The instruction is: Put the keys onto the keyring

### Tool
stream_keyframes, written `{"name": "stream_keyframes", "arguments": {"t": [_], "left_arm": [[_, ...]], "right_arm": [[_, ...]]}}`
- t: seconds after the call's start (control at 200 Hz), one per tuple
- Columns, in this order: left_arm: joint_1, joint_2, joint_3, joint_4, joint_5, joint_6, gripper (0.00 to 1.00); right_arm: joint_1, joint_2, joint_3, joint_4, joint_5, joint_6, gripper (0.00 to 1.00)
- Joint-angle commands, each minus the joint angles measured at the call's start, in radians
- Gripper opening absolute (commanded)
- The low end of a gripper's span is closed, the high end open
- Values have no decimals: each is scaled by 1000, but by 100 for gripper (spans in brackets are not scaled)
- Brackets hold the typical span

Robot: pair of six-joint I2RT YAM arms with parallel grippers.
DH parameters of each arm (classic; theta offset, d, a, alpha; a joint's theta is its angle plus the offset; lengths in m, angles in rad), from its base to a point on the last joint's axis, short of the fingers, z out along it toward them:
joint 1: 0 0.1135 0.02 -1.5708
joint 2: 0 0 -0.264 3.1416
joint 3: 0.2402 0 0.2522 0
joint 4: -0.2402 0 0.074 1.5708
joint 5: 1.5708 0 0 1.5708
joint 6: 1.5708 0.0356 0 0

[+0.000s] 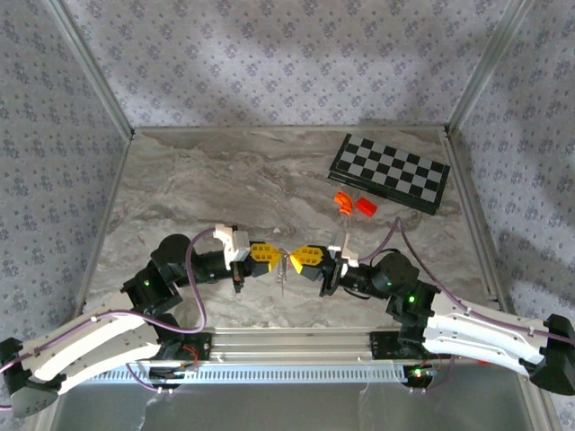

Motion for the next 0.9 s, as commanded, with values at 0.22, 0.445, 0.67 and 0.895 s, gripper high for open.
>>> {"name": "stream_keyframes", "arguments": {"t": [0.22,0.445,0.67,0.895], "left_arm": [[-8,5,24,-3,8,16,0],[-8,10,39,-30,13,24,0],[-8,21,56,-54,20,32,0],[-8,26,58,-54,25,33,0]], "right_arm": [[8,3,35,5,-20,-9,0],[8,8,45,-5,-24,-15,0],[8,4,51,-26,-22,-26,0],[8,5,55,-39,-29,-34,0]]}}
